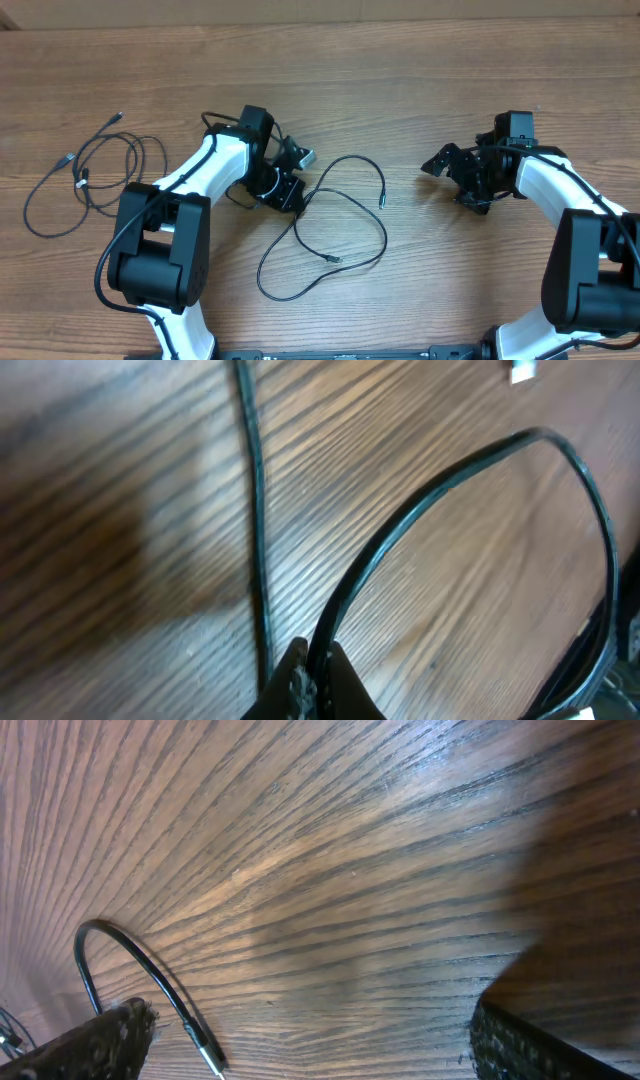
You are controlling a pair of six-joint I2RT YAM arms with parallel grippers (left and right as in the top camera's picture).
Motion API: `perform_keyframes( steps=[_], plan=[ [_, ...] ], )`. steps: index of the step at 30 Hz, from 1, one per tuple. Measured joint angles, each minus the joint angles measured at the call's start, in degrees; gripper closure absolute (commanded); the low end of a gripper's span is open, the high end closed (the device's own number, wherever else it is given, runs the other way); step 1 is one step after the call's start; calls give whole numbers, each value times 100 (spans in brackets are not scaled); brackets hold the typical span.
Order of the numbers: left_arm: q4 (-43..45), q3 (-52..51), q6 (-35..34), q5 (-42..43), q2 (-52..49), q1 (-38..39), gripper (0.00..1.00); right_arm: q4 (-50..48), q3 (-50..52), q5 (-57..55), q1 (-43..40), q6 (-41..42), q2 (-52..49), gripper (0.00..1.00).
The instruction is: Untangle cables
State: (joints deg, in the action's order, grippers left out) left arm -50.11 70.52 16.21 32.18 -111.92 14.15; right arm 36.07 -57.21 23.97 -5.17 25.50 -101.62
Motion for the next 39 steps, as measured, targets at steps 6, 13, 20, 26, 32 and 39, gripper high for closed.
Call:
perform_keyframes(
  steps=[6,13,20,26,32,39],
  plan=[
    [-474,0,-798,-446,0,0,90,0,0,0,0,2,0,0],
    [-793,0,-1436,-1060,-2,0,80,0,0,2,0,0,0,0],
    [-859,-11,-1711,-1379,-2,70,39,4,0,2,0,-2,0,0],
    [-807,-11,-1759,-1458,-2,363,31,2,0,2,0,0,0,0],
    [-809,-7,-1930,-2039,7,811,41,2,0,4,0,0,0,0],
    [-649,-11,-2409,-2780,7,1239,61,0,0,2,0,-2,0,0]
  ],
)
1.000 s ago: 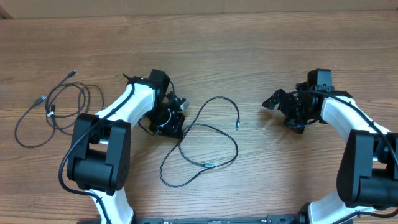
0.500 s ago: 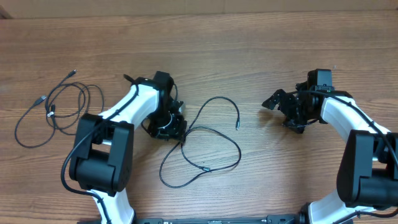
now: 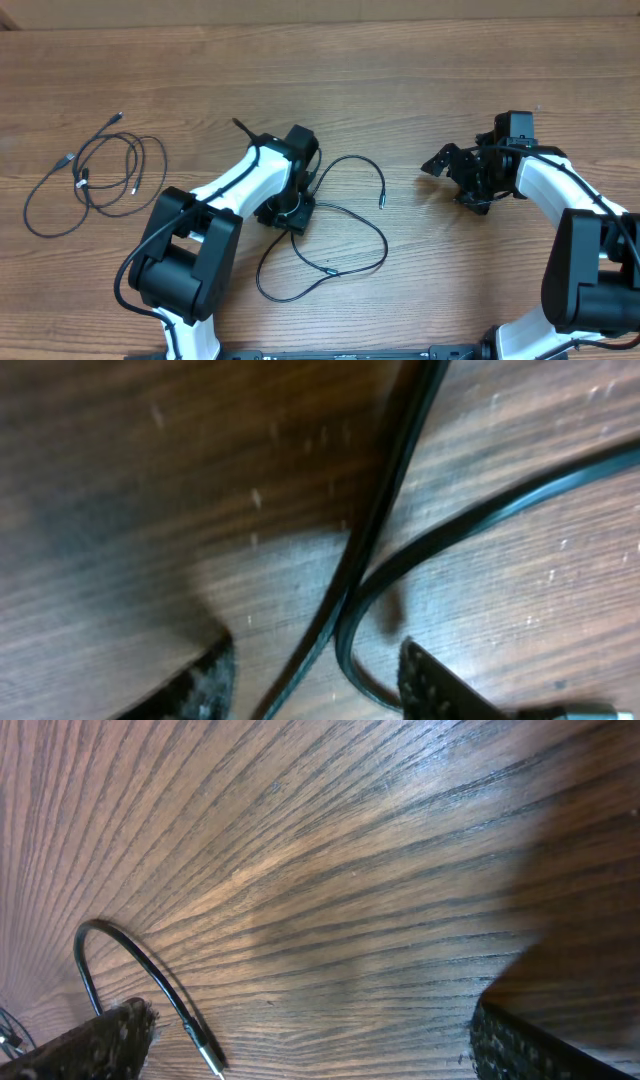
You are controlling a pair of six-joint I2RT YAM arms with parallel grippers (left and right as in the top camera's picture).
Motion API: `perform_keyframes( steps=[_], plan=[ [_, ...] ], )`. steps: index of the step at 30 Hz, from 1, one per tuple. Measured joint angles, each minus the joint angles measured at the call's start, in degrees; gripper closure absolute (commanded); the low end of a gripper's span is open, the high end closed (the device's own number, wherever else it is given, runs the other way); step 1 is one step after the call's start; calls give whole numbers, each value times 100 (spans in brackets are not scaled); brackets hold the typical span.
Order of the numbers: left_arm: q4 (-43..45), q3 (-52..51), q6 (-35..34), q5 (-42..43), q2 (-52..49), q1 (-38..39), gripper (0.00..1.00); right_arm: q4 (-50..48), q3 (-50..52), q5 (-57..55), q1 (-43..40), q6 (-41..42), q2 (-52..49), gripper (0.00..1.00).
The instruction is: Untangle cables
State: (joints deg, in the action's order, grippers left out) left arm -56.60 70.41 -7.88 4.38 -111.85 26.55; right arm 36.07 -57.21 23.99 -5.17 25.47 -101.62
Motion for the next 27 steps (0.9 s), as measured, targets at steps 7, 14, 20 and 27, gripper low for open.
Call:
perform_keyframes(
  steps=[7,14,20,27],
  plan=[
    [448,-278,-225,-208,175,61,71,2,0,-2,0,2,0,0],
    [901,-713,-291,-297,452,61,94,2,0,-2,0,2,0,0],
    [966,-763,-273,-304,487,48,96,0,0,0,0,4,0,0],
    [844,-629,-271,-87,481,-33,96,4,0,-2,0,2,0,0]
  ],
)
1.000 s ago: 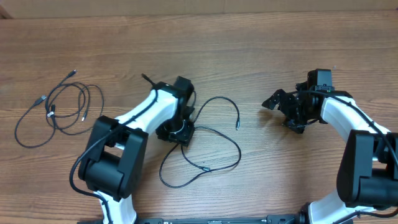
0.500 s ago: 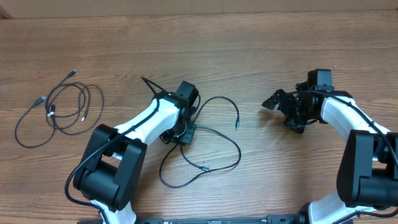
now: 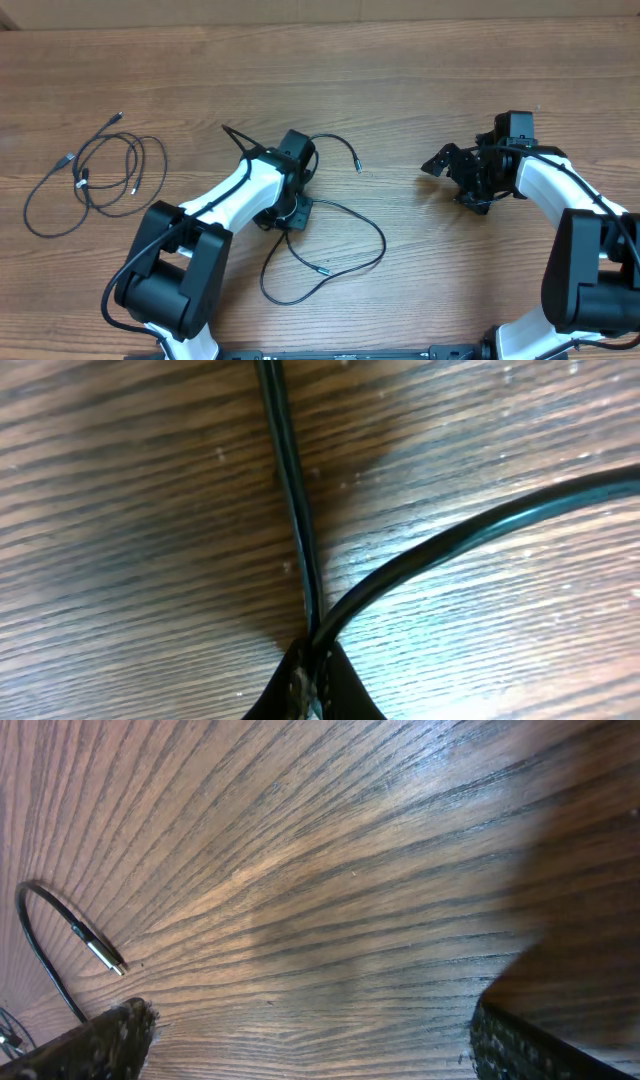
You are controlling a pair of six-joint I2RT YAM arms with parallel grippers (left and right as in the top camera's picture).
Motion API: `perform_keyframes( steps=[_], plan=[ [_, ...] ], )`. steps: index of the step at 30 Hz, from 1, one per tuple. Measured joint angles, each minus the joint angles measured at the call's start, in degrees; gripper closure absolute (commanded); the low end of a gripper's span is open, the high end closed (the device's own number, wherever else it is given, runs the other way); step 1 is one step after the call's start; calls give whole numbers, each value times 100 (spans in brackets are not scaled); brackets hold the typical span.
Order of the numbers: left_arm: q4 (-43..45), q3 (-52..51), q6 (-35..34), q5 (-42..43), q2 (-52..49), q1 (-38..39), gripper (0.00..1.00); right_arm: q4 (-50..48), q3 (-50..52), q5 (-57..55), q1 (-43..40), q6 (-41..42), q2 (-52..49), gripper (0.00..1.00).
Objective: Untangle cables
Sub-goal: 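Carry the cable far left onto the cable pile with the left gripper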
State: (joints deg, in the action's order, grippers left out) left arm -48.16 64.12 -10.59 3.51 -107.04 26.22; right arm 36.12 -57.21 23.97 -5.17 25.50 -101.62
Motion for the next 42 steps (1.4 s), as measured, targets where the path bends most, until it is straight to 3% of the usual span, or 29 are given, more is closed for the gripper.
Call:
perform_keyframes(
  steps=[13,23,28,35,42],
  plan=[
    [90,-11,46,1252,820,-507,96,-4,0,2,0,0,0,0],
    [361,33,48,2114,848,-1458,96,-2,0,4,0,0,0,0],
    [365,549,48,2422,848,-1899,96,-2,0,2,0,0,0,0],
    [494,1812,57,2122,848,-2236,96,-2,0,2,0,0,0,0],
    [533,2625,175,756,848,-2299,96,-2,0,2,0,0,0,0]
  ],
)
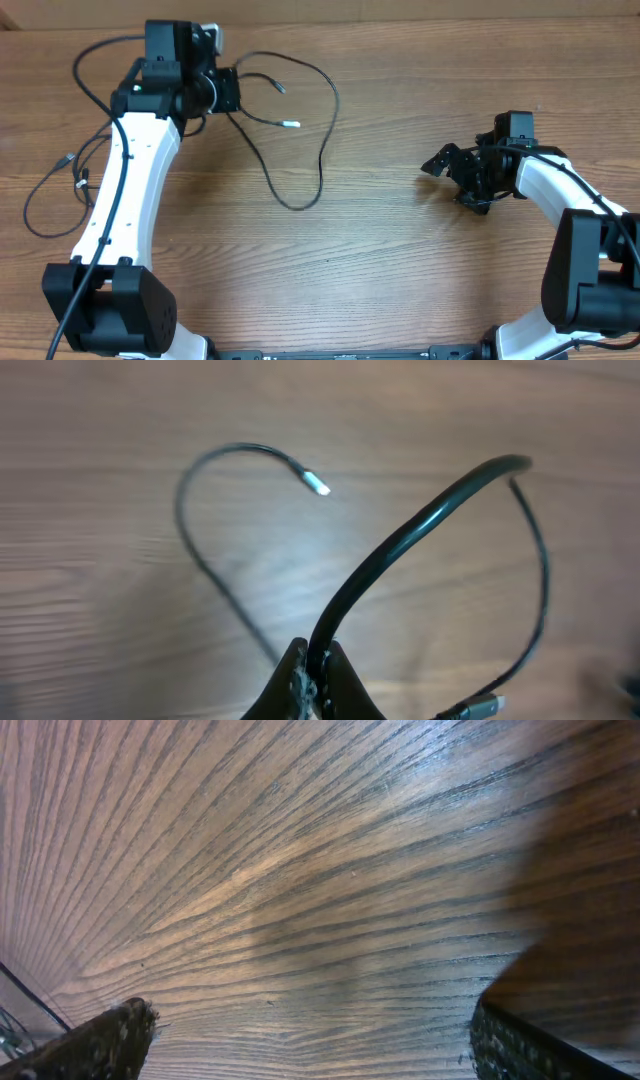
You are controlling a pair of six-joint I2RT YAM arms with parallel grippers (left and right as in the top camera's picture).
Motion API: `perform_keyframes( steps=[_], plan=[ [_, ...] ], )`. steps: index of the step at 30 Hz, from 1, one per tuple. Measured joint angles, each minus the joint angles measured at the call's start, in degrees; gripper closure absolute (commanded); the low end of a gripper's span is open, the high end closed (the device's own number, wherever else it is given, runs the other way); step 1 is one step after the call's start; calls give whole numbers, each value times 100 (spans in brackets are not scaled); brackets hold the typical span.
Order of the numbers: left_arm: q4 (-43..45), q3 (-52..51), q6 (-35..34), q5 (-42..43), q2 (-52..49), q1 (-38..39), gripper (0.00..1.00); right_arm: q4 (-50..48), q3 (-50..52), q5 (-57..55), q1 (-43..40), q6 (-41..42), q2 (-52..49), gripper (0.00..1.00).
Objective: Untangle cables
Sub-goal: 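Carry the cable far left onto the cable pile with the left gripper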
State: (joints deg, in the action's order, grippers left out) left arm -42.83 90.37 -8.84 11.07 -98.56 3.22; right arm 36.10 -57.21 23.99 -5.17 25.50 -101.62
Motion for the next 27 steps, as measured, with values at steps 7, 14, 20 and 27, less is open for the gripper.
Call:
perform_keyframes(
  steps=[7,14,20,27],
  plan=[
    [-35,55,-240,-1497,0,-181,96,-4,0,2,0,0,0,0],
    [164,55,-774,-2218,0,-1281,96,0,0,2,0,0,0,0],
    [-35,55,-1134,-2378,0,-2457,95,-4,0,2,0,0,0,0],
    [-461,55,-1425,-2402,0,-3488,96,-2,0,-2,0,0,0,0]
  ],
)
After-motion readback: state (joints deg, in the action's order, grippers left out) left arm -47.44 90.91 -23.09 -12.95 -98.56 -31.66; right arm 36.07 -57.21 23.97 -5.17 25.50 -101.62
